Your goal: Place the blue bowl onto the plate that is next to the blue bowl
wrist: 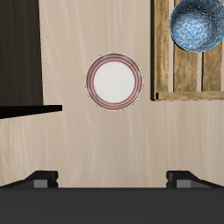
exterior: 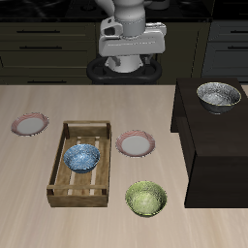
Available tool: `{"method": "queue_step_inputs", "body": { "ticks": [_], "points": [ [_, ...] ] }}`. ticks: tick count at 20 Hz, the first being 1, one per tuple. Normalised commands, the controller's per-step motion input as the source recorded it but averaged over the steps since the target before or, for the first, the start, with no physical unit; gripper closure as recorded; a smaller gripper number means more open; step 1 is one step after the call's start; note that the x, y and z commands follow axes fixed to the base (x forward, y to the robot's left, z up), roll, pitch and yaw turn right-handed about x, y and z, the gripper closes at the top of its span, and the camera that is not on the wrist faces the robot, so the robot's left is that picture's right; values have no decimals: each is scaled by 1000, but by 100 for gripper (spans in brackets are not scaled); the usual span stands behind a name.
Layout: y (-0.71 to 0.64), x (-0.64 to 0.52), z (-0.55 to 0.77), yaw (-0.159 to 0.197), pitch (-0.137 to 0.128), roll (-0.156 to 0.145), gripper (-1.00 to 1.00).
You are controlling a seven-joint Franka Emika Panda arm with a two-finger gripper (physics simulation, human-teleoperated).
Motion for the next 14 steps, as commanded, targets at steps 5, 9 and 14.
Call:
{"method": "queue_step_inputs", "body": {
  "ticks": [5,9,14],
  "points": [
    [-154,237,-65,40,-12,-42,-100],
    [-246,178,-31,-7,-2,-11,-100],
    [-270,224,10,-1,-7,17,-100]
  ]
}}
